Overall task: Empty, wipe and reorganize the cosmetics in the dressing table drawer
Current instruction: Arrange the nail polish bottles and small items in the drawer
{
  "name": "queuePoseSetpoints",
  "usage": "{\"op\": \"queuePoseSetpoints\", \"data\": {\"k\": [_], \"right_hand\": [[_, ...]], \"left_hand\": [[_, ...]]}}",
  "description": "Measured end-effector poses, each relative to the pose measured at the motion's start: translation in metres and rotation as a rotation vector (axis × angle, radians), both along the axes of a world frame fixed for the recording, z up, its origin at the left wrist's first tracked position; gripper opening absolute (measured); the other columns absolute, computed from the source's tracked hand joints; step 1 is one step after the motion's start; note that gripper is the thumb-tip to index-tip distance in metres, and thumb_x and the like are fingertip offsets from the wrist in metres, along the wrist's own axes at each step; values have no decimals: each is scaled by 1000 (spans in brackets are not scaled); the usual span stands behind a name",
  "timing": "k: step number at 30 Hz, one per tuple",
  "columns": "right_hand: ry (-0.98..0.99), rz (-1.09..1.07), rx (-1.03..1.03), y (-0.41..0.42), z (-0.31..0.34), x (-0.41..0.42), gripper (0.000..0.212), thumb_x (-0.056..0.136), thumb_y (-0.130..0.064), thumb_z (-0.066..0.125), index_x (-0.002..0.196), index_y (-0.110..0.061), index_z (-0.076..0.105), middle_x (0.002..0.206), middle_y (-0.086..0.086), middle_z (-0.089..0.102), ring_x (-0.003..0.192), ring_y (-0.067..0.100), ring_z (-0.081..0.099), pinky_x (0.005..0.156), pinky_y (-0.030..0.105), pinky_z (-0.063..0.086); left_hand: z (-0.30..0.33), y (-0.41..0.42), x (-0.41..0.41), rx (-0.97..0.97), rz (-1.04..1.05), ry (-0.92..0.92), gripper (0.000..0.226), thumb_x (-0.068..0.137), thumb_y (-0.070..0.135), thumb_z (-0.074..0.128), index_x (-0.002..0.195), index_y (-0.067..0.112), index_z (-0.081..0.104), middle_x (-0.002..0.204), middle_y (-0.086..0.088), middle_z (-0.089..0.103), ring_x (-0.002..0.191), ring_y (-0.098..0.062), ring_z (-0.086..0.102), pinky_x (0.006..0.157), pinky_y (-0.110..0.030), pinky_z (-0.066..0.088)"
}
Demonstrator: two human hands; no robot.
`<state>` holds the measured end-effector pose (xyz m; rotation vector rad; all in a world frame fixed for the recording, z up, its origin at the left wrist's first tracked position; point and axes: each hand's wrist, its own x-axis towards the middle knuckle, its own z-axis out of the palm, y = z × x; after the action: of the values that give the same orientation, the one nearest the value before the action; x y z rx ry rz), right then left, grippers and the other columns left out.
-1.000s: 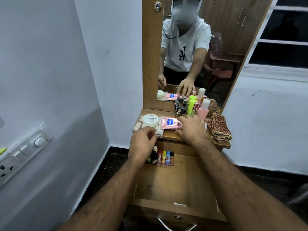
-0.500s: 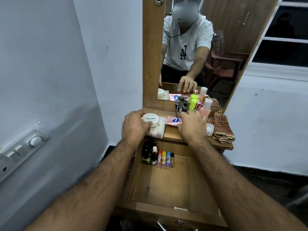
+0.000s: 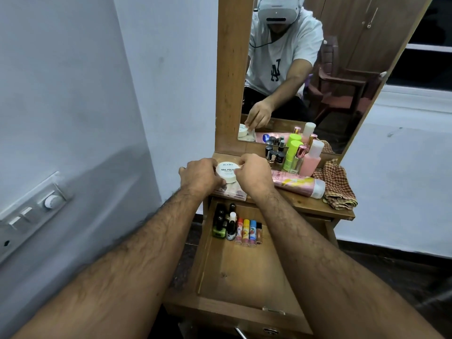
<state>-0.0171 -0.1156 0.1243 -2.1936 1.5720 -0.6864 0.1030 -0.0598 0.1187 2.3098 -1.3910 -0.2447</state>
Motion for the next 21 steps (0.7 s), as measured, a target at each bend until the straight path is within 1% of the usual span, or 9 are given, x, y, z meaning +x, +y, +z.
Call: {"op": "queuePoseSetpoints", "data": {"k": [4, 7, 10, 13, 15, 16, 17, 19, 21], "right_hand": [[-60, -21, 78, -2, -4, 1, 16, 88, -11, 64, 101, -9, 72, 103, 10, 71, 102, 28, 64, 80, 31, 52], [-155, -27, 117, -3, -7, 1, 24, 88, -12, 67, 111, -10, 72, 111, 7, 72, 106, 23, 64, 82, 24, 47], [-241, -45, 158, -3, -9, -2, 28, 87, -12, 70, 115, -11, 71, 113, 5, 72, 102, 19, 65, 75, 21, 46], [-356, -60, 215, -6, -11, -4, 27, 83, -11, 73, 110, -13, 72, 109, 4, 73, 97, 20, 68, 77, 30, 56], [-462, -89, 259, -7, -12, -6, 29, 81, -12, 75, 110, -13, 71, 106, 3, 73, 96, 21, 68, 82, 40, 59], [-516, -105, 287, -7, -12, -7, 28, 81, -13, 76, 108, -13, 70, 104, 3, 72, 96, 22, 68, 81, 44, 59], [-568, -112, 316, -8, -13, -8, 22, 81, -13, 77, 102, -15, 70, 103, 4, 72, 94, 23, 69, 76, 46, 60], [-667, -101, 391, -8, -14, -10, 11, 84, -9, 75, 91, -15, 69, 99, 8, 73, 88, 23, 71, 62, 38, 60], [-763, -94, 457, -7, -13, -13, 11, 85, -4, 73, 94, -8, 69, 100, 13, 73, 84, 23, 72, 55, 30, 56]], "left_hand": [[-2, 0, 0, -29, 12, 25, 48, 77, 39, 80, 122, 31, 64, 115, 4, 69, 116, -22, 54, 96, -41, 33], [-4, 1, -1, -46, 18, 26, 49, 78, 38, 80, 123, 29, 63, 115, 3, 70, 115, -22, 56, 95, -41, 34], [-6, 1, -2, -84, 26, 44, 51, 78, 35, 79, 125, 29, 63, 116, 3, 70, 114, -22, 56, 93, -40, 34], [-7, 2, -2, -148, 31, 92, 55, 76, 35, 82, 127, 28, 63, 117, 4, 70, 113, -20, 58, 95, -40, 36], [-9, 3, -2, -187, 23, 149, 58, 73, 34, 84, 128, 29, 63, 116, 5, 71, 111, -18, 60, 98, -42, 40], [-10, 4, -2, -211, 13, 184, 58, 73, 32, 84, 127, 29, 64, 116, 5, 71, 110, -18, 61, 99, -44, 42], [-10, 5, -3, -238, 0, 218, 57, 73, 30, 84, 126, 29, 64, 116, 6, 72, 108, -17, 62, 98, -46, 45], [-11, 5, -7, -283, -21, 252, 55, 72, 28, 85, 123, 31, 66, 114, 9, 72, 105, -16, 63, 96, -47, 47], [-11, 4, -11, -298, -35, 250, 53, 72, 29, 85, 122, 32, 67, 114, 12, 72, 103, -14, 63, 95, -46, 48]]}}
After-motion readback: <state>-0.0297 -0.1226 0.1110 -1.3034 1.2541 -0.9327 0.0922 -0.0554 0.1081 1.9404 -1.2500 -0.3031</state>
